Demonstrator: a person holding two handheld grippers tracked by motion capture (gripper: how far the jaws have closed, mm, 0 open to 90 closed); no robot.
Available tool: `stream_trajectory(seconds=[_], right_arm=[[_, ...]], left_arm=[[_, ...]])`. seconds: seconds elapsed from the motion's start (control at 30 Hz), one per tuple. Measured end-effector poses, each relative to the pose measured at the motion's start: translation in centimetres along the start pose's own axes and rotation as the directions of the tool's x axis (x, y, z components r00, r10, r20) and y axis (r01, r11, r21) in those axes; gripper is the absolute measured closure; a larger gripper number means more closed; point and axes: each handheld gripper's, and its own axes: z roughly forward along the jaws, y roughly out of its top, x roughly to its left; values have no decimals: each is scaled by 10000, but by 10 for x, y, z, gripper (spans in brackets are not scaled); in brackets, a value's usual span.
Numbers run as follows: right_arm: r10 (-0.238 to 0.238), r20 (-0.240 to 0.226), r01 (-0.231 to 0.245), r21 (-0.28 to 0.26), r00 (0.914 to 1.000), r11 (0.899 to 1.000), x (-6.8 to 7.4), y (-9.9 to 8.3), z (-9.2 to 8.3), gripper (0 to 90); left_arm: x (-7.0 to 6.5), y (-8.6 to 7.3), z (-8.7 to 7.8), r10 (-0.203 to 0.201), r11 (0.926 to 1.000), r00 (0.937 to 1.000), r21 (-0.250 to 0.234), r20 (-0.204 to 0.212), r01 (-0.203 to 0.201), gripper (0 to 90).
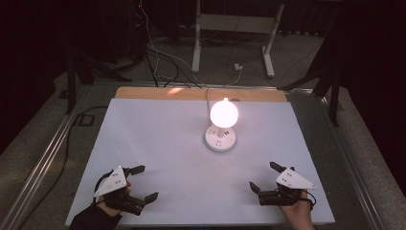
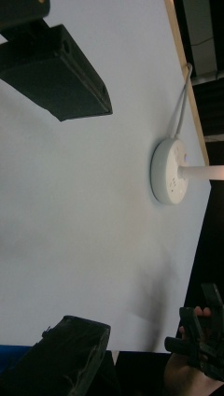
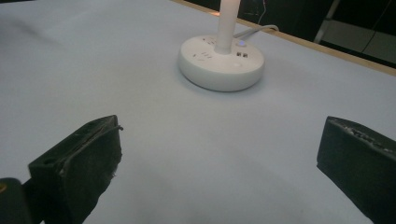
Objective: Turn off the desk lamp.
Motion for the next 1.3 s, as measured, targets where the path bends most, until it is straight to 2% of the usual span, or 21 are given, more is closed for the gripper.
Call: stream_trajectory(seconds=[0.03,0.17,0.4,0.53,0.8,0.93,1.13,1.3], right_arm=[[-137,75,136,31,9999,9999,0,0,0,0],[-175,92,174,106,9998,9998,1,0,0,0],[-41,127,38,202,9999,9998,0,0,1,0],[-141,419,130,258,9990,9996,3,1,0,0],[96,622,-128,519,9980,9986,2,4,0,0],[356,714,-401,624,9968,9972,1,10,-2,0],[706,608,-742,599,9957,9954,-1,19,-2,0],[758,668,-793,502,9949,9956,-3,26,-2,0]], left_arm=[[0,0,0,-15,10000,10000,6,-1,15,5],[0,0,0,14,10000,10000,29,5,-14,5],[0,0,0,-7,10000,10000,24,8,7,4],[0,0,1,29,10000,10000,43,13,-29,5],[-1,0,2,24,10000,10000,65,30,-24,4],[-1,0,1,30,10000,10000,80,54,-31,4],[-1,0,1,4,10000,10000,51,8,-4,5],[-1,1,1,45,10000,10000,48,26,-45,5]])
